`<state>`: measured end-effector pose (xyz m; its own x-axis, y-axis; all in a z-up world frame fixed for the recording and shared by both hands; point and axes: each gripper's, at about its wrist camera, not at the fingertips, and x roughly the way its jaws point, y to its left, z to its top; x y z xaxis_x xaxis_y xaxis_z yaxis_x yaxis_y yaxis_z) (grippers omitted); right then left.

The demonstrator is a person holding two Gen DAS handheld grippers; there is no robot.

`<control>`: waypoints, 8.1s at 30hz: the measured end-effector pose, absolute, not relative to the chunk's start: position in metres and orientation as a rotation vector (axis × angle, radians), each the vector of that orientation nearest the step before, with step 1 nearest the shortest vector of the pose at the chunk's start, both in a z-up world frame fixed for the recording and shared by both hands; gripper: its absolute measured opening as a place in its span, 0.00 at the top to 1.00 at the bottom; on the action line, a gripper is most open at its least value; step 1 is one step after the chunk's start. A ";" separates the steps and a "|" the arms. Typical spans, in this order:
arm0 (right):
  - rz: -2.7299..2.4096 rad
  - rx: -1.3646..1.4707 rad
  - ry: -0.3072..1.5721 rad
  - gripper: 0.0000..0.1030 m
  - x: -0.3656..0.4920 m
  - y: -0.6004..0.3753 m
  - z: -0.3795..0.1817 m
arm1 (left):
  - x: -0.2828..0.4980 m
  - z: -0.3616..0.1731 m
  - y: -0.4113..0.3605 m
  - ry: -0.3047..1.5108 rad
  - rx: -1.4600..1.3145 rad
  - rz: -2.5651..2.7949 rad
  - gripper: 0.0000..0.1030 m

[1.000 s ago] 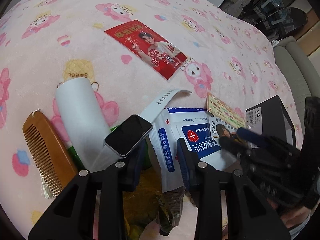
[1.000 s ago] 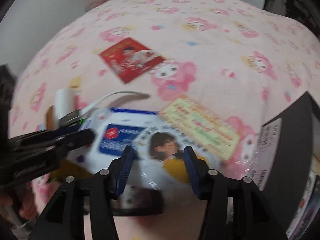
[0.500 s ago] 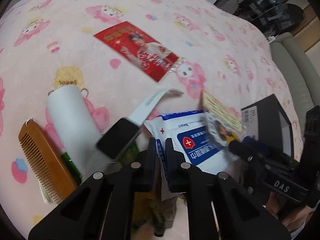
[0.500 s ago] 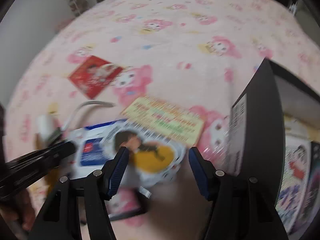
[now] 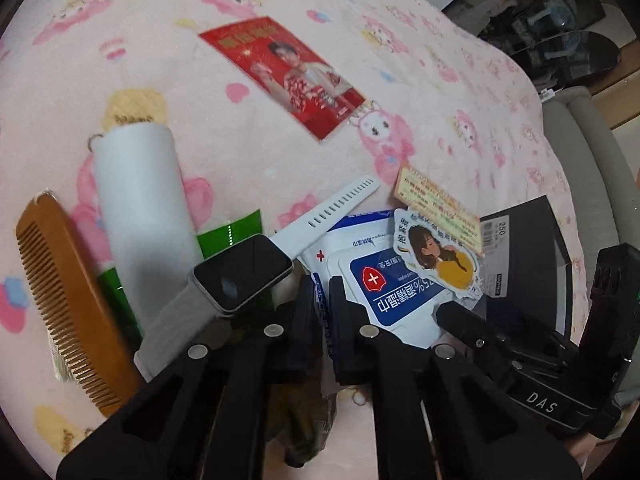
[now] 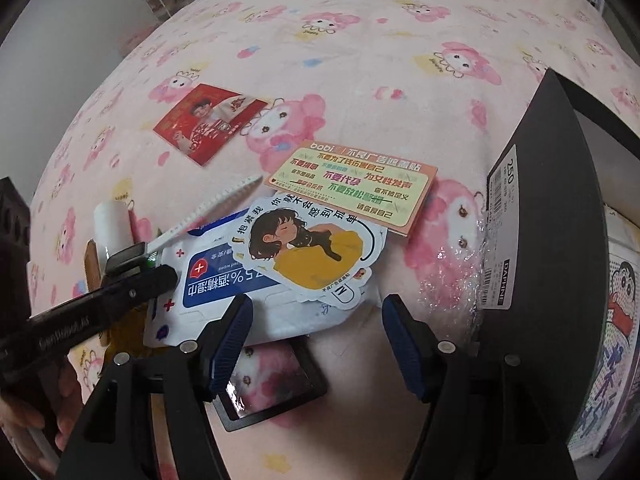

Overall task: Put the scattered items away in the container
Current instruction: 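Position the right tool fingers around the wipes pack edge, then close the right tool on the wipes pack and lift it, then carry the wipes pack over the black box and lower it inside, then lay the wipes pack on the bead kit and open the right tool, then withdraw the right tool upward from the black box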

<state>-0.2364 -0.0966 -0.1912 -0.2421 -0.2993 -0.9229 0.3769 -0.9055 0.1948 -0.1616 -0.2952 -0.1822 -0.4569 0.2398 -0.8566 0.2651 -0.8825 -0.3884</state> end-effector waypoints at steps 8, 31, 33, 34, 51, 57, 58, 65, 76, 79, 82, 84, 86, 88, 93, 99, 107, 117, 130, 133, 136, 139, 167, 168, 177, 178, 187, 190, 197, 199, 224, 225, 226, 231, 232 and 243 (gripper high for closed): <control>-2.120 1.538 0.073 0.38 -0.226 -0.089 -0.168 | -0.118 -0.146 -0.312 0.715 1.513 -2.631 1.00; -1.880 1.694 -0.159 0.26 -0.258 -0.105 -0.229 | -0.158 -0.192 -0.311 0.911 1.614 -2.566 0.91; -1.860 1.648 -0.119 0.28 -0.246 -0.109 -0.219 | -0.148 -0.181 -0.315 0.870 1.590 -2.582 0.91; -1.845 1.628 -0.106 0.29 -0.240 -0.111 -0.214 | -0.140 -0.174 -0.318 0.875 1.570 -2.592 0.91; -1.724 1.644 -0.115 0.35 -0.226 -0.119 -0.235 | -0.113 -0.179 -0.325 0.958 1.586 -2.558 0.81; -1.805 1.509 -0.075 0.52 -0.207 -0.105 -0.187 | -0.096 -0.136 -0.311 0.849 1.530 -2.660 0.81; -1.811 1.485 -0.078 0.52 -0.203 -0.101 -0.178 | -0.093 -0.127 -0.309 0.843 1.514 -2.677 0.81; -1.887 1.365 -0.039 0.52 -0.179 -0.084 -0.126 | -0.082 -0.086 -0.285 0.834 1.478 -2.746 0.81; -1.945 1.344 -0.080 0.52 -0.152 -0.020 -0.104 | -0.067 -0.054 -0.216 0.749 1.457 -2.805 0.81; -1.964 1.321 -0.075 0.52 -0.145 -0.003 -0.094 | -0.063 -0.046 -0.196 0.745 1.449 -2.812 0.79; -1.992 1.288 -0.073 0.52 -0.140 0.019 -0.085 | -0.065 -0.039 -0.173 0.718 1.436 -2.839 0.79; -2.008 1.274 -0.093 0.52 -0.137 0.035 -0.081 | -0.068 -0.033 -0.157 0.705 1.428 -2.869 0.79; -2.022 1.273 -0.117 0.52 -0.136 0.052 -0.081 | -0.071 -0.030 -0.141 0.683 1.425 -2.894 0.79; -2.038 1.273 -0.147 0.52 -0.137 0.068 -0.082 | -0.076 -0.029 -0.126 0.661 1.428 -2.913 0.79; -2.083 1.272 -0.172 0.52 -0.141 0.098 -0.084 | -0.092 -0.034 -0.100 0.650 1.474 -2.929 0.79; -2.130 1.273 -0.202 0.52 -0.160 0.129 -0.089 | -0.134 -0.038 -0.070 0.619 1.539 -2.976 0.79; -2.225 1.361 -0.066 0.52 -0.224 0.156 -0.107 | -0.230 -0.073 -0.028 0.597 1.689 -2.937 0.79; -2.118 1.495 -0.104 0.52 -0.269 0.158 -0.160 | -0.261 -0.117 -0.025 0.528 1.780 -2.815 0.78; -2.076 1.593 -0.136 0.52 -0.264 0.161 -0.187 | -0.262 -0.135 -0.012 0.320 1.814 -2.725 0.71; -2.079 1.607 -0.124 0.52 -0.263 0.163 -0.188 | -0.261 -0.131 -0.011 0.274 1.781 -2.731 0.71; -2.132 1.588 -0.086 0.52 -0.259 0.171 -0.176 | -0.254 -0.122 -0.009 0.248 1.763 -2.768 0.71; -2.225 1.543 0.015 0.51 -0.255 0.181 -0.160 | -0.240 -0.114 -0.004 0.221 1.789 -2.826 0.67; -2.161 1.614 0.202 0.51 -0.244 0.178 -0.173 | -0.228 -0.144 0.035 0.159 2.237 -2.724 0.65; -2.160 1.609 0.210 0.51 -0.243 0.179 -0.172 | -0.226 -0.144 0.039 0.120 2.246 -2.728 0.64; -2.125 1.611 0.160 0.51 -0.248 0.180 -0.169 | -0.246 -0.148 0.027 0.184 2.144 -2.670 0.65; -2.123 1.608 0.150 0.51 -0.250 0.179 -0.168 | -0.249 -0.147 0.025 0.188 2.114 -2.674 0.65; -2.279 1.605 0.104 0.51 -0.273 0.200 -0.152 | -0.252 -0.137 0.028 0.201 2.053 -2.707 0.65; -2.274 1.599 0.078 0.51 -0.268 0.202 -0.149 | -0.247 -0.127 0.028 0.186 2.008 -2.737 0.65; -2.244 1.617 0.058 0.51 -0.272 0.188 -0.152 | -0.252 -0.135 0.024 0.243 1.937 -2.734 0.64; -2.251 1.621 -0.005 0.51 -0.277 0.188 -0.153 | -0.253 -0.138 0.025 0.254 1.933 -2.738 0.64; -2.285 1.545 0.122 0.51 -0.269 0.181 -0.136 | -0.233 -0.117 0.007 0.407 1.797 -2.923 0.62; -2.297 1.537 0.122 0.51 -0.269 0.182 -0.135 | -0.236 -0.119 0.009 0.394 1.777 -2.917 0.62; -2.309 1.528 0.122 0.51 -0.269 0.182 -0.135 | -0.243 -0.126 0.012 0.390 1.781 -2.888 0.62; -2.326 1.558 0.135 0.51 -0.270 0.181 -0.144 | -0.255 -0.150 0.009 0.407 1.862 -2.779 0.63; -2.322 1.568 0.132 0.51 -0.270 0.182 -0.145 | -0.256 -0.152 0.009 0.401 1.871 -2.768 0.63; -2.280 1.629 0.052 0.51 -0.277 0.188 -0.161 | -0.253 -0.156 0.015 0.287 1.869 -2.768 0.60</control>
